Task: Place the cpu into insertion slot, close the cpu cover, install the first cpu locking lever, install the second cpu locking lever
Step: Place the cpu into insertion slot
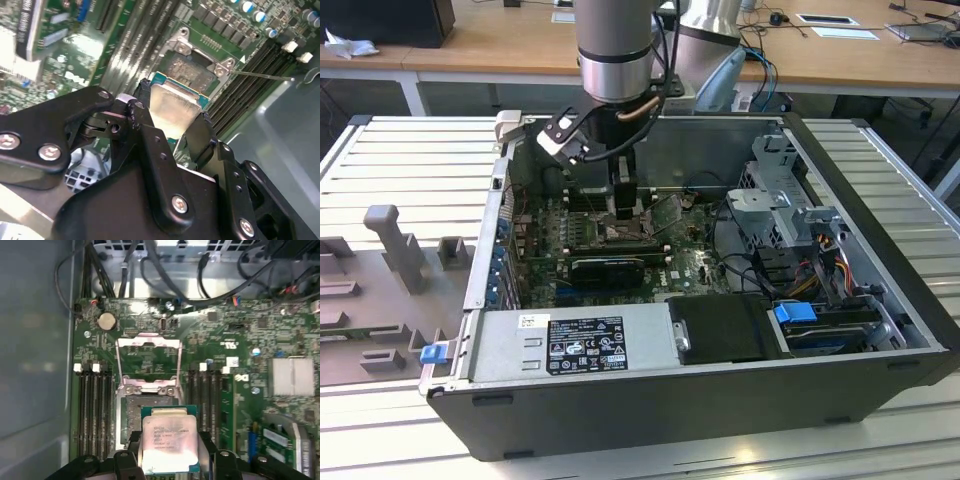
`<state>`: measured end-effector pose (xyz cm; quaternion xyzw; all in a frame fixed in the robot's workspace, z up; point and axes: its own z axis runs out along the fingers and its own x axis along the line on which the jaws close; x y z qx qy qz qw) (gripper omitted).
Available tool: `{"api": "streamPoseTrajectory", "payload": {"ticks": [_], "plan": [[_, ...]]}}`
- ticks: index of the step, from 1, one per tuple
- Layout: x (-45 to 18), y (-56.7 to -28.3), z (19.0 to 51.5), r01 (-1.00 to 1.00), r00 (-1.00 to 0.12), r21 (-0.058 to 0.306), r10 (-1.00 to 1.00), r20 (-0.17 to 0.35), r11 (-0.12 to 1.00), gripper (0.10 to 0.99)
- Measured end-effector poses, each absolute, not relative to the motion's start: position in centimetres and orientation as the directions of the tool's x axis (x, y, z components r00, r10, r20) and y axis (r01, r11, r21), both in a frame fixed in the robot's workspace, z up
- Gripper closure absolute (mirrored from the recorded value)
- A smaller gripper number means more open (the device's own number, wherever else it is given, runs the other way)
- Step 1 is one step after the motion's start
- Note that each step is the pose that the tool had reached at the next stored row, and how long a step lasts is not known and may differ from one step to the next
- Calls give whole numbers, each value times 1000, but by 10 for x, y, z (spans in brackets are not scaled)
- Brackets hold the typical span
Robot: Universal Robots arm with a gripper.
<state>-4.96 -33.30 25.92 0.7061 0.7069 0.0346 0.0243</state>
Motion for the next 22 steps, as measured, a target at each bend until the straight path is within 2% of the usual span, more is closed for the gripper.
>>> {"api": "streamPoseTrajectory", "payload": {"ticks": [4, 22], "plan": [[-50, -324, 249, 997, -1, 83, 1000, 15, 0, 557], [-51, -318, 209, 996, 21, 83, 1000, 14, -23, 557]]}}
